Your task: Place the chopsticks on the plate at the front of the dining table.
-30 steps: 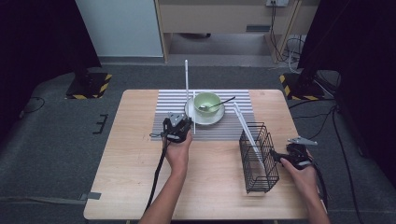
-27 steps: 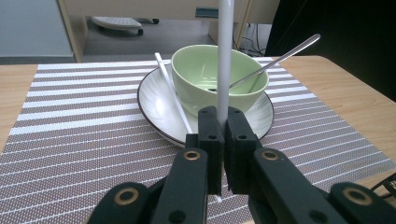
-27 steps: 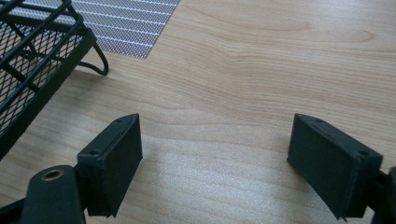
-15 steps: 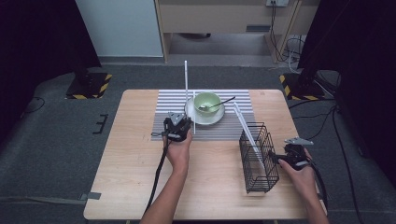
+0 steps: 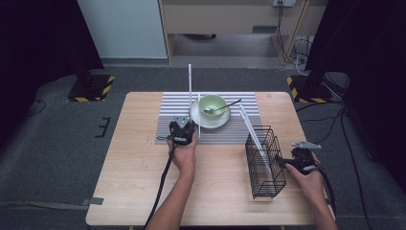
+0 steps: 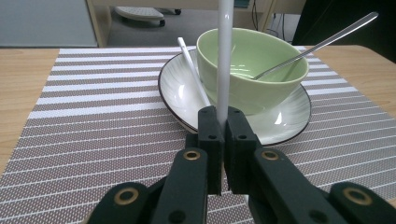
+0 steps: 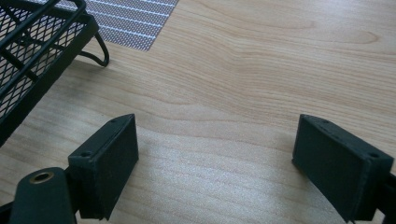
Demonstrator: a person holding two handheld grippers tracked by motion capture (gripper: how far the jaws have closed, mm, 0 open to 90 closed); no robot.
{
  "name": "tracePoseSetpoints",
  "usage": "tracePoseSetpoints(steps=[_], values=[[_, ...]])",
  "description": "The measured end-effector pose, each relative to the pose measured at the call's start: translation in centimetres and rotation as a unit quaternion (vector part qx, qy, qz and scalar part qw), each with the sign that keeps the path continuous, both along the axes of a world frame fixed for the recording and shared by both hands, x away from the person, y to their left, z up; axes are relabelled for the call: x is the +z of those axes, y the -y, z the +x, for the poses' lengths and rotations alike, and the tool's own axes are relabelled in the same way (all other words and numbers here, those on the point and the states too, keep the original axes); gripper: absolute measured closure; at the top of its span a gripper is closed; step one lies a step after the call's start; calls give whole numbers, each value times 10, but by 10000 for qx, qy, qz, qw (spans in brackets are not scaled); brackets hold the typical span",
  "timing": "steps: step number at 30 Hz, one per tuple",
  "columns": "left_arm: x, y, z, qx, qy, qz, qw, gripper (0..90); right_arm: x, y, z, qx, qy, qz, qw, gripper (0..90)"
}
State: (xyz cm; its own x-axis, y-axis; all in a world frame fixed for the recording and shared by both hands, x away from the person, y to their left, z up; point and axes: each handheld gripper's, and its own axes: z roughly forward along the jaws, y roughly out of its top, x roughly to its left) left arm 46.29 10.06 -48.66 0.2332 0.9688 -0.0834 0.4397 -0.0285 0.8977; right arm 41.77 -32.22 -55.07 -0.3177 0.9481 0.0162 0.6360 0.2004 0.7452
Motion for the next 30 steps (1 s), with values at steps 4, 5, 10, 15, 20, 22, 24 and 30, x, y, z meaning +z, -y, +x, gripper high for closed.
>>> tracePoseSetpoints(steps=[4, 5, 10, 15, 20, 22, 24, 30], values=[[0, 0, 0, 76, -58, 20, 10000, 864, 0, 0, 0, 1, 0, 4, 10000, 141], [0, 0, 0, 88, -62, 40, 9999, 864, 0, 0, 0, 6, 4, -1, 10000, 141], [-2, 1, 0, 155, -100, 182, 9997, 863, 0, 0, 0, -2, 1, 4, 10000, 141], [-8, 2, 3, 233, -201, 184, 9994, 863, 0, 0, 0, -4, 5, -1, 10000, 141], [-12, 1, 7, 278, -268, 193, 9991, 863, 0, 0, 0, -4, 5, -2, 10000, 141], [-14, 1, 8, 289, -312, 207, 9989, 863, 0, 0, 0, -5, 6, -2, 10000, 141], [-16, 1, 9, 300, -355, 213, 9987, 863, 0, 0, 0, -7, 6, 0, 10000, 141], [-20, 1, 10, 327, -433, 226, 9983, 863, 0, 0, 0, -5, 5, -1, 10000, 141]])
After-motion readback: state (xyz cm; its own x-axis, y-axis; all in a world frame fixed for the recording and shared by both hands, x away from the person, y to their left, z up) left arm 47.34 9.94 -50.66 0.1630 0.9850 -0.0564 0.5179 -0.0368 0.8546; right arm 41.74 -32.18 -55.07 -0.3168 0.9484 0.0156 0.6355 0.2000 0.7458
